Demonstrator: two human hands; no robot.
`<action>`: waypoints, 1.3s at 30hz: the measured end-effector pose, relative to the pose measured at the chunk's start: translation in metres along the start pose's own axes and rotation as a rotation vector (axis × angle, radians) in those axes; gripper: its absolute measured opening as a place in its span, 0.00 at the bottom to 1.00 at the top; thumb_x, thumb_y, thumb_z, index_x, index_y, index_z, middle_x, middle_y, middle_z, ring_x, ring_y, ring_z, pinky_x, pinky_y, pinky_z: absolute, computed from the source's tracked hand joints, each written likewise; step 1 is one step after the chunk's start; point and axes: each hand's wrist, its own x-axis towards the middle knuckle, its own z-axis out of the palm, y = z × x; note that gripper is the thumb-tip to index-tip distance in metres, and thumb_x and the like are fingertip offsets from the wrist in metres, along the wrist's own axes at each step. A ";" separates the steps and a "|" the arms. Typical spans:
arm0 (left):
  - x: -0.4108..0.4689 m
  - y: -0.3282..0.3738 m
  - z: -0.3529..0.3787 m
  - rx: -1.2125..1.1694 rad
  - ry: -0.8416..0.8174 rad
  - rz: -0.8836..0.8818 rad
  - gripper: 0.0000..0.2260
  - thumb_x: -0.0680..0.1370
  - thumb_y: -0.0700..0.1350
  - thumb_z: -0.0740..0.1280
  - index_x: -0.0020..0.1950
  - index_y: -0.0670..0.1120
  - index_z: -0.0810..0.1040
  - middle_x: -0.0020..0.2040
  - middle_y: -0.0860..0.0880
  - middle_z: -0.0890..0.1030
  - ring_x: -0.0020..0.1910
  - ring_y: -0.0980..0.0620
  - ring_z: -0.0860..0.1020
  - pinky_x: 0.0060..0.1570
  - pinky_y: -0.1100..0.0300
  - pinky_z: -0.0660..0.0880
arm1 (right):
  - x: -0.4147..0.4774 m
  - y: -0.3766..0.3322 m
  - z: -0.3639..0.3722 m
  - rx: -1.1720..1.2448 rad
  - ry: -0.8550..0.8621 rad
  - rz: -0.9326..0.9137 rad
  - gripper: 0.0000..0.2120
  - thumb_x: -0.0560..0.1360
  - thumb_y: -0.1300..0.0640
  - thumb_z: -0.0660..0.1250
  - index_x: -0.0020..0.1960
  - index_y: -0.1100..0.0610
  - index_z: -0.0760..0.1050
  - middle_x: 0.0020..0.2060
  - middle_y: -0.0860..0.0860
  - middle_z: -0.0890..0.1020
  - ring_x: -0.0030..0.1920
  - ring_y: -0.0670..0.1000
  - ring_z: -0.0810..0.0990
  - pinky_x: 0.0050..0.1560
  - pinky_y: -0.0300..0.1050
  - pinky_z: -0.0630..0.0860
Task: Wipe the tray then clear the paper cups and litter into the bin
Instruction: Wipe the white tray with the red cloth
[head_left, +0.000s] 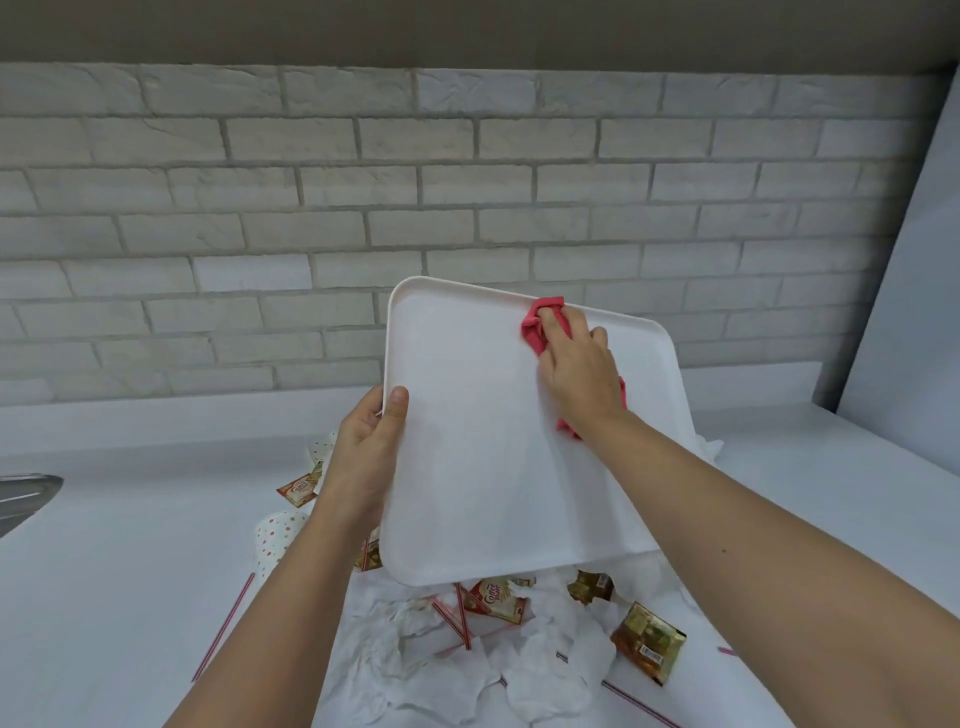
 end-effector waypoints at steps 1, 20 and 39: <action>0.000 0.000 0.002 -0.002 -0.003 0.001 0.10 0.80 0.48 0.59 0.54 0.47 0.77 0.42 0.51 0.85 0.39 0.53 0.83 0.38 0.58 0.81 | 0.001 0.009 -0.001 0.007 0.006 0.014 0.21 0.79 0.59 0.53 0.72 0.52 0.63 0.68 0.51 0.66 0.49 0.58 0.69 0.47 0.49 0.68; 0.002 0.001 0.027 -0.093 0.043 0.045 0.06 0.79 0.44 0.60 0.49 0.46 0.75 0.35 0.53 0.84 0.33 0.57 0.82 0.32 0.63 0.79 | -0.015 0.148 -0.013 0.029 -0.190 0.341 0.20 0.81 0.51 0.54 0.70 0.57 0.67 0.64 0.58 0.68 0.60 0.62 0.74 0.58 0.51 0.71; 0.012 -0.012 0.039 -0.243 0.185 0.030 0.05 0.79 0.47 0.62 0.45 0.49 0.74 0.35 0.56 0.83 0.34 0.60 0.81 0.37 0.63 0.80 | -0.091 0.113 0.007 0.085 -0.505 0.305 0.16 0.79 0.44 0.57 0.57 0.50 0.78 0.51 0.50 0.70 0.51 0.52 0.78 0.52 0.47 0.76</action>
